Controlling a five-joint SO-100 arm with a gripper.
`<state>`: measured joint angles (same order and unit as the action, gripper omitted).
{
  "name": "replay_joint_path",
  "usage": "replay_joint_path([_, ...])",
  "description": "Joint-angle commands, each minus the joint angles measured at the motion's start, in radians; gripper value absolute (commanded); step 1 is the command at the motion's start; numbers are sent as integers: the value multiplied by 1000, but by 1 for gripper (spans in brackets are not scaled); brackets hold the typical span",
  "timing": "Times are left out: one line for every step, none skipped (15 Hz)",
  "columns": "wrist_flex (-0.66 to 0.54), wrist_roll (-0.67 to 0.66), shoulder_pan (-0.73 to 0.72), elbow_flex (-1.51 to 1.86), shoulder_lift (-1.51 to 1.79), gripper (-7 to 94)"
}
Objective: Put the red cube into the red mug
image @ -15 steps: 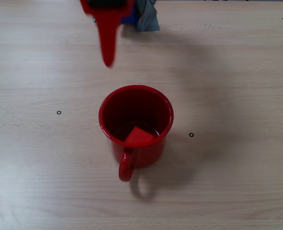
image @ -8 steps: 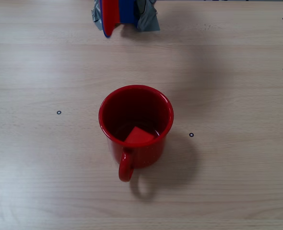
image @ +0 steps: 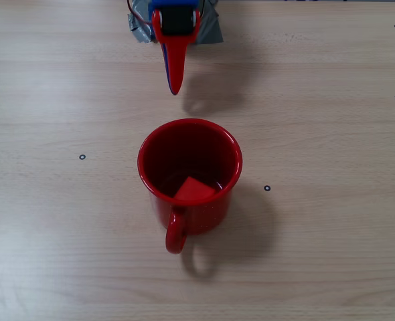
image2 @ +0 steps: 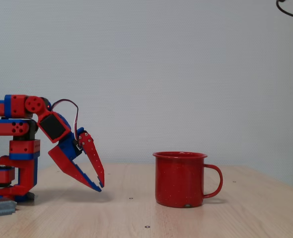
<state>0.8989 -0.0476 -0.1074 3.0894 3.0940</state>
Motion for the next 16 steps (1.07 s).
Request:
replay_joint_path([14,3,-26,9,69,0])
replay_joint_path([38,0,-34,20,115,0])
replay_joint_path([87,8,-26,41,206,0])
replay_joint_path([106,23,-9,49,239,0])
replay_joint_path([106,20,-9,49,239,3])
replay_joint_path([104,18,-11,49,239,5])
replay_joint_path([104,15,-14,49,239,2])
replay_joint_path([104,15,-14,49,239,0])
replay_joint_path([104,15,-14,49,239,0])
replay_joint_path([104,15,-14,49,239,0])
replay_joint_path([104,15,-14,49,239,0])
replay_joint_path([104,14,-14,49,239,0])
replay_joint_path([104,14,-14,49,239,0])
replay_joint_path([104,14,-14,49,239,0])
replay_joint_path([104,14,-14,49,239,0])
replay_joint_path([104,14,-14,49,239,0])
